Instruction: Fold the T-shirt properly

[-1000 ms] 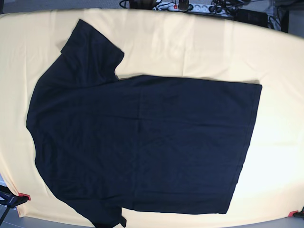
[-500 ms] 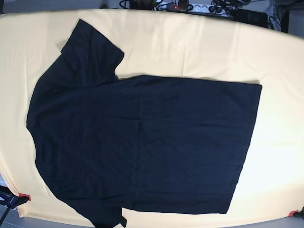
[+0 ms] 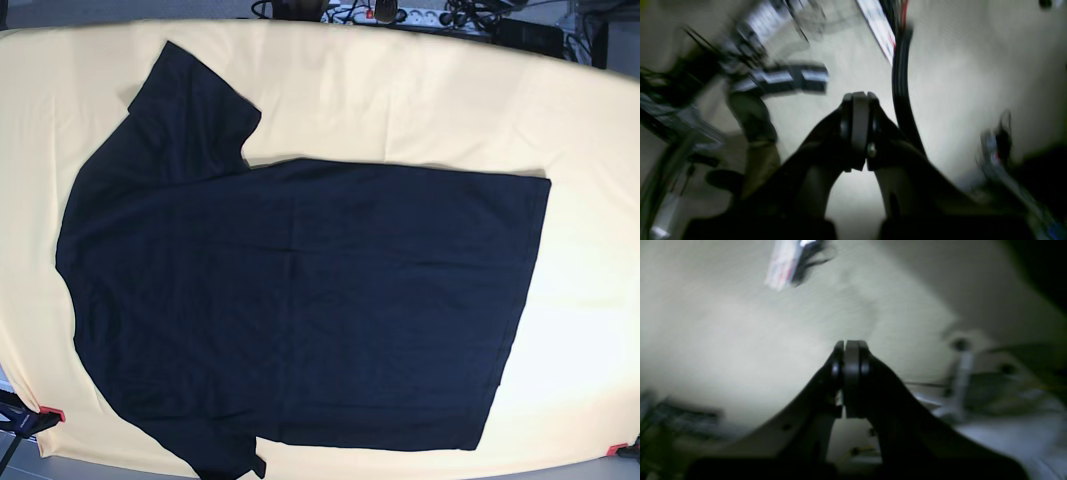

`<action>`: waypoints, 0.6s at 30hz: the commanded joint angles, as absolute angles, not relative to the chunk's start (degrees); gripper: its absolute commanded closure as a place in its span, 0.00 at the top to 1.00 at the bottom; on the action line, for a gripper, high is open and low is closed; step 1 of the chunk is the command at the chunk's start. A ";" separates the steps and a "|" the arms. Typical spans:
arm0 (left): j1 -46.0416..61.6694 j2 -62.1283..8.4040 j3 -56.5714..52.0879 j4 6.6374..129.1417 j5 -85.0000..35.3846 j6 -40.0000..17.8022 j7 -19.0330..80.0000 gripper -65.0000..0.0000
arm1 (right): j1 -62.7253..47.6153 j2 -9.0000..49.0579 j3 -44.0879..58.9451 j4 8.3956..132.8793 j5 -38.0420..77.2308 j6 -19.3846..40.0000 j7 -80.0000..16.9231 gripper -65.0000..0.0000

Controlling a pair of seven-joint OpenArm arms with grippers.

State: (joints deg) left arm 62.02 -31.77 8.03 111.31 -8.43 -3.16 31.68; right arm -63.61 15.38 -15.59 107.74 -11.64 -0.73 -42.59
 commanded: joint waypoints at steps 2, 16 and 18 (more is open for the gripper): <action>64.55 -32.47 4.23 116.09 -8.34 -3.38 31.55 0.00 | -66.24 15.66 -15.64 111.85 -14.70 -2.83 -42.63 0.00; 67.40 -32.56 -11.53 130.04 -10.96 -5.50 33.36 0.00 | -72.71 19.31 -15.64 132.99 -25.89 -12.27 -44.88 0.00; 67.44 -32.56 -12.67 131.87 -10.98 -5.48 33.30 0.00 | -72.71 19.75 -15.66 135.00 -26.59 -12.23 -45.25 0.00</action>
State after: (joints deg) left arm 66.65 -32.34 -12.38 131.00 -10.70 -5.39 34.06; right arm -71.59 19.66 -15.57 134.08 -26.02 -12.05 -45.45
